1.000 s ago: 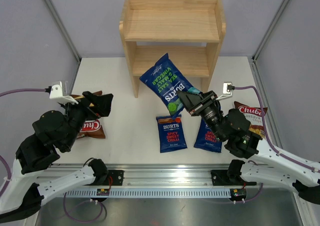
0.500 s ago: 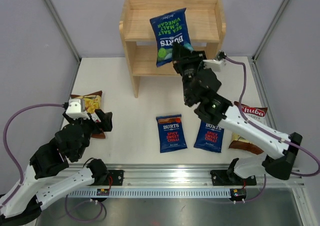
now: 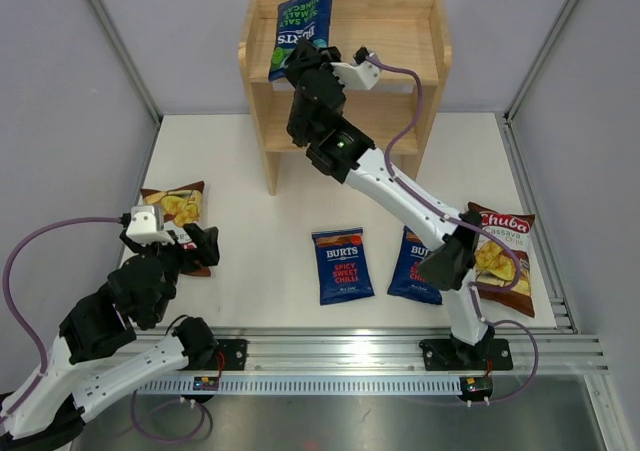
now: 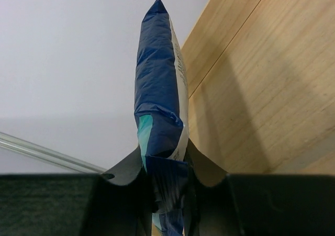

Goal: Place and organize the chips bags onto the shelf

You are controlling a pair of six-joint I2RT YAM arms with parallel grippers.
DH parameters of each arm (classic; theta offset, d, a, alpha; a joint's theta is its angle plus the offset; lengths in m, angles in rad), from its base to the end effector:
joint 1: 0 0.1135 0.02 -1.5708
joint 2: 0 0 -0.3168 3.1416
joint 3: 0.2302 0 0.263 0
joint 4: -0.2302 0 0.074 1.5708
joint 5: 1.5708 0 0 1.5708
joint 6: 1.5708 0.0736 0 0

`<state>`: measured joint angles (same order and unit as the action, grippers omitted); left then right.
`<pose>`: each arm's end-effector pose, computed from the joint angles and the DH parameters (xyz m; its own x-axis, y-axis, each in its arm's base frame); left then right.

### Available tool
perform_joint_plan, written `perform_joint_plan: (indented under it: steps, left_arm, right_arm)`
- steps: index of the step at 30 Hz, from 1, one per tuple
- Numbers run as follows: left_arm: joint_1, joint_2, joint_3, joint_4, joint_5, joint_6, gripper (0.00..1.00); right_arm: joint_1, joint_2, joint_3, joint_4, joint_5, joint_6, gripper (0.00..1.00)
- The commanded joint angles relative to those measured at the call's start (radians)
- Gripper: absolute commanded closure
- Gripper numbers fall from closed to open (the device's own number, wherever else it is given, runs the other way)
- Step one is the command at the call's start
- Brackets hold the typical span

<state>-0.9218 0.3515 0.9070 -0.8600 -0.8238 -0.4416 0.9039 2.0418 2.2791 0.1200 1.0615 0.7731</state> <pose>0.0592 0.0113 0.3714 -0.2144 -0.1979 -0.9565 0.0295 0.9775 -0.2088 0.3607 0.3543 0.5528 0.2406 0.8561 -0.4573 -0.0632 0.4840 0.8728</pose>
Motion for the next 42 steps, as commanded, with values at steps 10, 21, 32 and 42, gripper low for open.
perform_joint_plan:
  steps: [10, 21, 32, 42]
  left_arm:
    - [0.001, -0.032, -0.01, 0.052, -0.015, 0.009, 0.01]
    - [0.001, -0.037, -0.008, 0.046, -0.012, 0.007, 0.01]
    - [0.001, -0.022, -0.007, 0.038, -0.017, 0.001, 0.01]
    - [0.001, -0.008, -0.005, 0.027, -0.026, -0.008, 0.01]
  right_arm:
    - [-0.017, 0.261, 0.362, -0.105, 0.017, -0.041, 0.82]
    - [-0.028, 0.307, 0.418, -0.115, -0.1, -0.021, 0.78]
    - [-0.03, 0.251, 0.376, -0.187, -0.083, -0.04, 0.37]
    - [-0.074, 0.173, 0.319, -0.218, -0.187, -0.188, 0.32]
